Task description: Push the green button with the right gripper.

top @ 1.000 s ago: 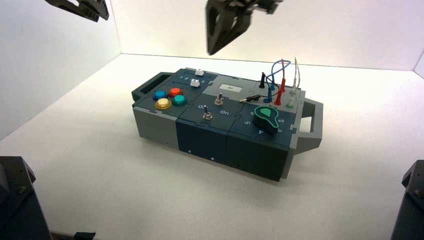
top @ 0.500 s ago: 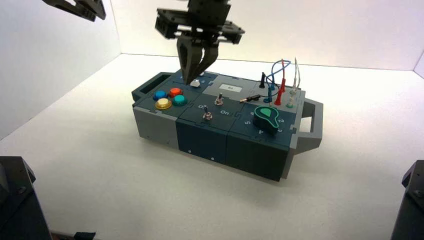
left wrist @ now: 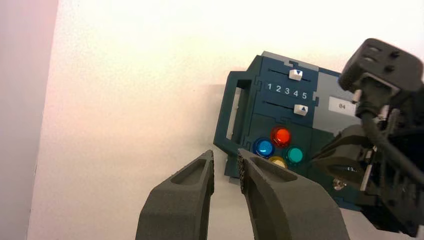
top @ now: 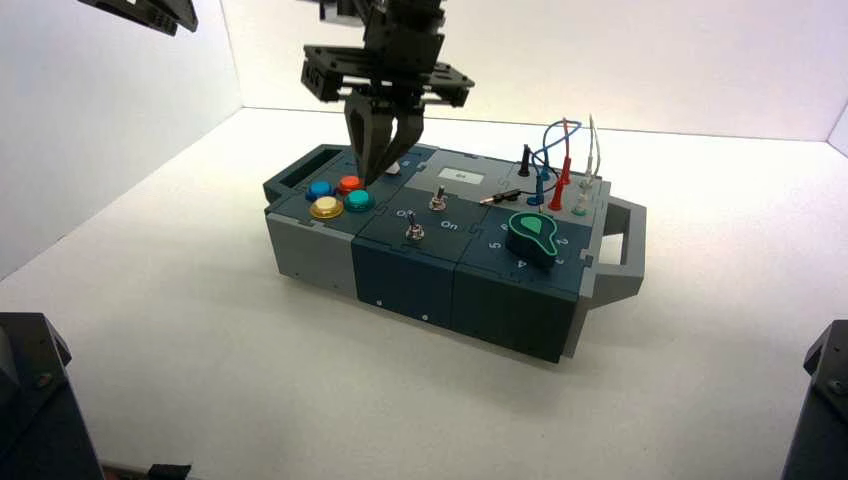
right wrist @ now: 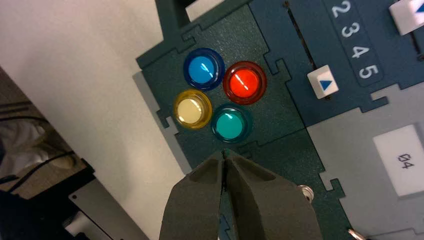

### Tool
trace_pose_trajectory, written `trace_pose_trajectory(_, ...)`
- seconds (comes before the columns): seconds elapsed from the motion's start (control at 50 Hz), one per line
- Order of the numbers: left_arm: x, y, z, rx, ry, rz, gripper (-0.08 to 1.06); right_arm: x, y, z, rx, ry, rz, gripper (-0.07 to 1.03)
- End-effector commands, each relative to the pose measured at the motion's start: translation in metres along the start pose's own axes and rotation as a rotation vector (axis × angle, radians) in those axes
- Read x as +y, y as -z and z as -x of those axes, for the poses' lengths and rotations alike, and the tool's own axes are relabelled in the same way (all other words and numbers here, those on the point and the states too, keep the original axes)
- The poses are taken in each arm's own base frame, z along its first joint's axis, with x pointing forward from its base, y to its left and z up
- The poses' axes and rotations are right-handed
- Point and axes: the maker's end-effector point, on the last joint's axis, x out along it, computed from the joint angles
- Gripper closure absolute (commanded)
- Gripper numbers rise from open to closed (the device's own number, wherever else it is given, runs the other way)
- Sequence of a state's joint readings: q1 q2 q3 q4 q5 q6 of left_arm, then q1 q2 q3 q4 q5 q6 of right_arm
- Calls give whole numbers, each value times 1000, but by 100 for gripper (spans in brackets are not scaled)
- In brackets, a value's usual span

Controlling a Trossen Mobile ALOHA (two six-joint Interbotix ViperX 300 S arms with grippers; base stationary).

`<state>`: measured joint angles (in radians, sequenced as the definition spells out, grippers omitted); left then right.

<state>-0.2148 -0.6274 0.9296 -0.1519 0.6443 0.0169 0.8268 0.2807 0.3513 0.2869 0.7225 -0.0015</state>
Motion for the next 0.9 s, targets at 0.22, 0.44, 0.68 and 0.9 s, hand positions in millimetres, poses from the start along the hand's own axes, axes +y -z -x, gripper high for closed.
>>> trace_pose_trajectory(0.22,1,-6,3,-21,-4,-3,69,7,-15,4,-33,-12,13,99)
trace_pose_trajectory(0.44,1,-6,3,-21,-4,-3,69,8,-19,0,-28,-12,15,99)
trace_pose_trajectory(0.68,1,-6,4,-19,-4,-3,69,7,-23,-8,-20,-11,14,99)
trace_pose_trajectory(0.9,1,-6,5,-22,-3,-9,69,7,-24,-11,-16,-10,12,99)
